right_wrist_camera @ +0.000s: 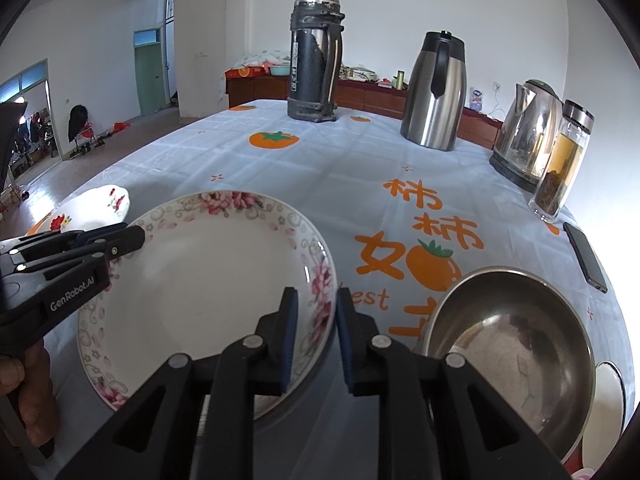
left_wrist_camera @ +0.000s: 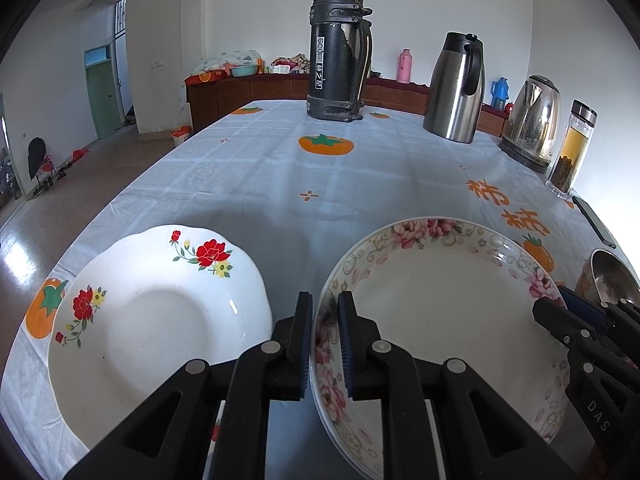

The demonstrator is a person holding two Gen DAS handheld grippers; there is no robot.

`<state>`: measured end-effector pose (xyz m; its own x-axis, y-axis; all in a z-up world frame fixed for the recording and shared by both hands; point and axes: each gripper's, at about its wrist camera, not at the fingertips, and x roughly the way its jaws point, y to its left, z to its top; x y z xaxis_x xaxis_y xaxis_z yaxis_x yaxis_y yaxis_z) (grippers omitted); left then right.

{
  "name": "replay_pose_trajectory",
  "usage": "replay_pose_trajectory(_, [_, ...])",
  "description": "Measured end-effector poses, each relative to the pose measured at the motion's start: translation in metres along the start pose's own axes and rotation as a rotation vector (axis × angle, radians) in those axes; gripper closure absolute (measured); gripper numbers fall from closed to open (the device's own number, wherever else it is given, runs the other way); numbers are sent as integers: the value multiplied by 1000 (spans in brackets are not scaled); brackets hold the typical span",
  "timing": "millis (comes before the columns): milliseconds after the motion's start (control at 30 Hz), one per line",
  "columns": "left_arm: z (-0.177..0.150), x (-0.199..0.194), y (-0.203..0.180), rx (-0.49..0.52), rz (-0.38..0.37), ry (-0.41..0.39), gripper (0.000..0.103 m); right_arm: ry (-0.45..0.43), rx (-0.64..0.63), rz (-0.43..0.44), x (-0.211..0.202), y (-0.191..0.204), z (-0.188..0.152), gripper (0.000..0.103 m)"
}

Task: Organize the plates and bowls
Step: 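Open both grippers and release the pink-floral plate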

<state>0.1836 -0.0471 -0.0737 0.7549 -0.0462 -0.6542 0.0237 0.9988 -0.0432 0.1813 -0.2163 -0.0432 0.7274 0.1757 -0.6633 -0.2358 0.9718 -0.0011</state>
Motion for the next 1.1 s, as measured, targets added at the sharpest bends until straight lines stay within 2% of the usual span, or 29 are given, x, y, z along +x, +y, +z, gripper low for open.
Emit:
replay_pose_trajectory(200, [0,1,1,-2,1,4,85,-9,4,15,-2,0,0,80])
replay_pose_trajectory(300, [0,0,2,-10,0,-1,63,-24,-1,25,-5,1,0,74])
replay_pose_trajectory(400, [0,-3,-1,4,-7,-12,58,-25,-15,15,-5,4,0,72])
replay_pose_trajectory(600, [0,-3,0,3,-8,-18,57,-97,-67,29,-16,13,-2,73])
replay_pose_trajectory(733, [0,-4,1,-1,-9,-23,57,-101,-74,25,-16,14,-1,72])
replay_pose_trajectory(800, [0,-5,1,-2,-6,-26,57,-100,-66,25,-16,13,-1,68])
replay_pose_trajectory(900, [0,-6,3,-16,4,-32,47,-102,-65,22,-17,13,-1,64])
replay_pose_trajectory(967, [1,-8,5,-26,5,-42,47,-104,-68,18,-18,14,-1,60])
replay_pose_trajectory(1100, [0,-14,8,-25,35,-66,46,-118,-62,17,-20,12,-1,59])
